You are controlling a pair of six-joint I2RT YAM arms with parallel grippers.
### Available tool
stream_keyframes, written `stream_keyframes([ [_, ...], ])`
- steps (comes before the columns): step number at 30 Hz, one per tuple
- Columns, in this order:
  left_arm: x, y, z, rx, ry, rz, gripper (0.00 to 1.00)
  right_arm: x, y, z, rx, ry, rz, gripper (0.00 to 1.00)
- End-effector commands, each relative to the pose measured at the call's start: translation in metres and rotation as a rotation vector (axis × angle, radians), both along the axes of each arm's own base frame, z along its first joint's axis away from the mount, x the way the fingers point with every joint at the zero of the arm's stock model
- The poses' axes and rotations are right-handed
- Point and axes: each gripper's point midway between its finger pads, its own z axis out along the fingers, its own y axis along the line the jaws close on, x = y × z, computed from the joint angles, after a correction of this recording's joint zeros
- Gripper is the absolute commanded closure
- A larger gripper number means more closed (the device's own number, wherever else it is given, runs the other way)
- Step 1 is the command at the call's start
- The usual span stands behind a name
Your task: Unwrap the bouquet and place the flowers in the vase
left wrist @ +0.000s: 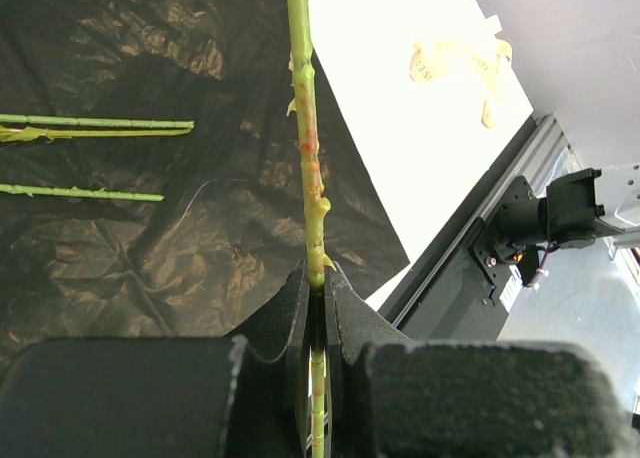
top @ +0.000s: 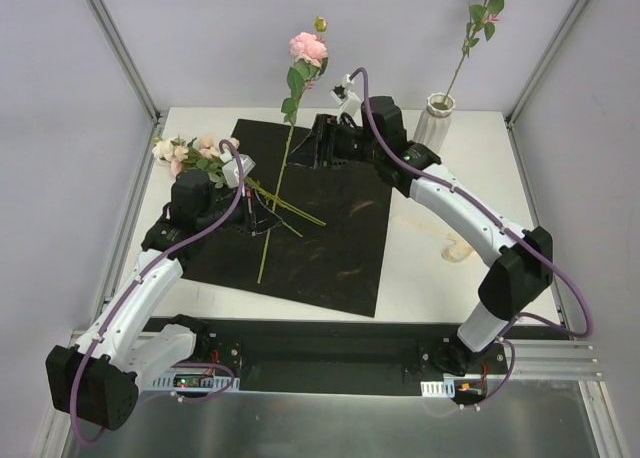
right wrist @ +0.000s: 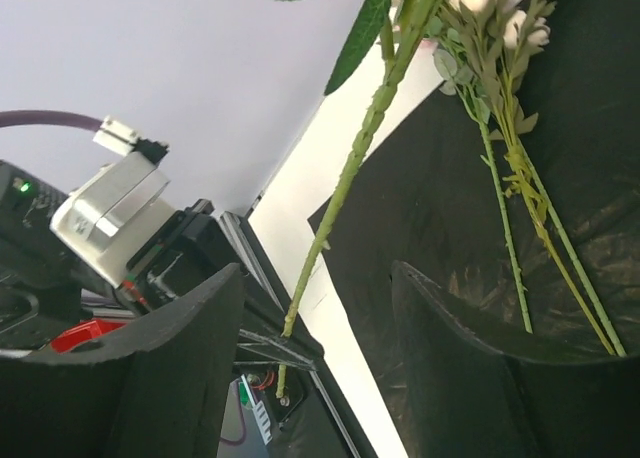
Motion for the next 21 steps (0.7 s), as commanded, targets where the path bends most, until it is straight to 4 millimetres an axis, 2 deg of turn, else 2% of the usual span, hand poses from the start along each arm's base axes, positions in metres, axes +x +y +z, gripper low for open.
stream_keyframes([
  [1, -0.006, -0.009, 0.014, -0.037, -0.099, -0.069, 1.0, 0.008, 0.003, 0.029, 0.04, -0.029, -0.039, 0.37],
  [9, -0.011, -0.011, 0.013, -0.042, -0.113, -0.096, 1.0, 0.031, 0.006, 0.021, 0.004, -0.037, -0.106, 0.44],
  [21, -0.013, -0.011, 0.011, -0.04, -0.116, -0.109, 1.0, 0.046, 0.006, 0.015, -0.004, -0.023, -0.158, 0.57],
])
